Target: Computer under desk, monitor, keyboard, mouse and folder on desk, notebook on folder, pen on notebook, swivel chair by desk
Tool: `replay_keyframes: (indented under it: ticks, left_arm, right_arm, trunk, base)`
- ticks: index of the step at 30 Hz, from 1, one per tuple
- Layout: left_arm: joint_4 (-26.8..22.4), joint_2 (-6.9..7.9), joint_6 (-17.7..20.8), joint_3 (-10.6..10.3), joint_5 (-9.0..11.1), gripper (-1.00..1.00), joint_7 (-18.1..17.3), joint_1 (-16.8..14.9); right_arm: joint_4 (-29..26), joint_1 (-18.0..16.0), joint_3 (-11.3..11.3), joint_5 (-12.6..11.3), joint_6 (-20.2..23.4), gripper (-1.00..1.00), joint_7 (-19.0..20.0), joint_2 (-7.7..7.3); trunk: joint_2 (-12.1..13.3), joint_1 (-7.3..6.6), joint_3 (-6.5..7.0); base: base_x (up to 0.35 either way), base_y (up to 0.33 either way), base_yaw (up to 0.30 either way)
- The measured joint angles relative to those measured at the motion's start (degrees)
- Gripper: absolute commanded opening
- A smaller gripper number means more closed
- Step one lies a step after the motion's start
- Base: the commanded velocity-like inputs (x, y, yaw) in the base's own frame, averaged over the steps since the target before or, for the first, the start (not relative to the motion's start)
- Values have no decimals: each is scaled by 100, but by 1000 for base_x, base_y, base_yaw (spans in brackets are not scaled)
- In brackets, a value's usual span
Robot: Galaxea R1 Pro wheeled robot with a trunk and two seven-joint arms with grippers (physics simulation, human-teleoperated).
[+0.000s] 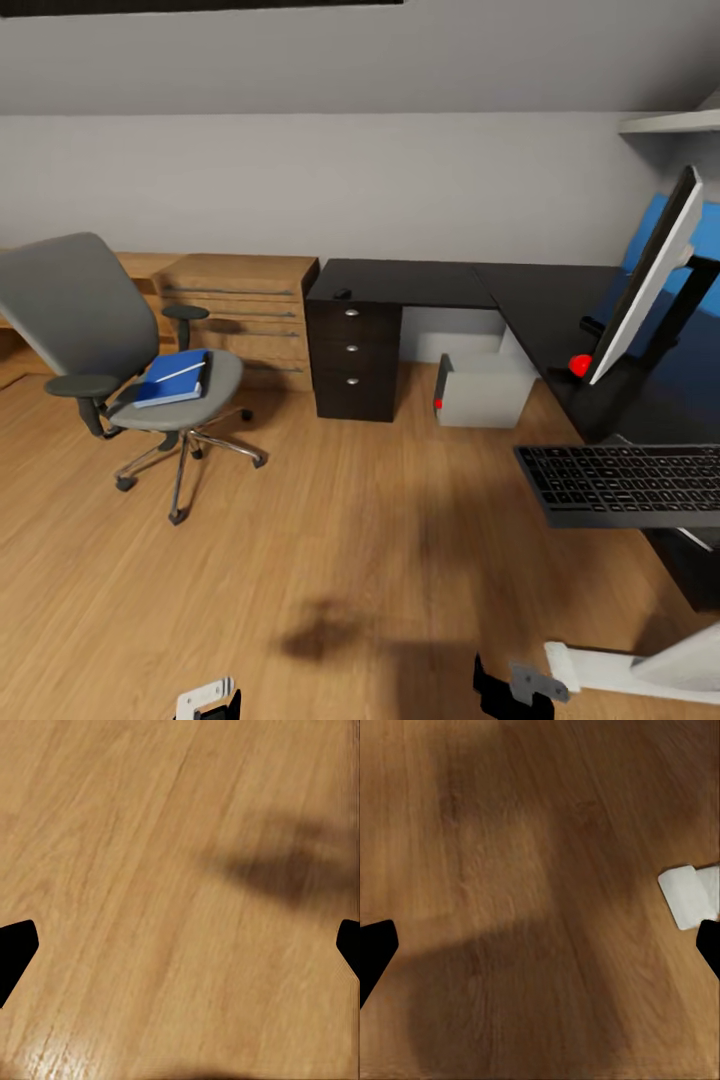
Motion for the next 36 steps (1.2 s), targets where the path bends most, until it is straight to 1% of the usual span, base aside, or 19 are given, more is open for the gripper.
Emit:
replay_keyframes:
  ticks: [7,22,29,32,36]
  left_arm:
    - [1,-6,-5,3,2,100,4,0]
    - [9,2,-8,7,4,100,-22,0]
    - [97,3,-5,7,6,100,-18,0]
    - [107,1,-6,6,5,100,-14,-1]
    - [111,-3,-7,3,5,100,-12,1]
  right_arm:
    - [-2,122,1,-2,27,100,19,-28]
    - [-8,159,3,10,33,100,28,-49]
    - [-17,162,17,59,22,100,43,-50]
    - [-18,166,70,240,16,100,54,-31]
    - [-14,171,116,554,17,100,60,-16]
  trunk:
    - [0,0,30]
    - [0,0,65]
    - [0,3,65]
    - [0,3,65]
    - [0,2,65]
  base:
    - [0,-1,-248]
    - [-3,0,-261]
    - [-202,0,-98]
    - [-276,0,-21]
    - [-216,0,-10]
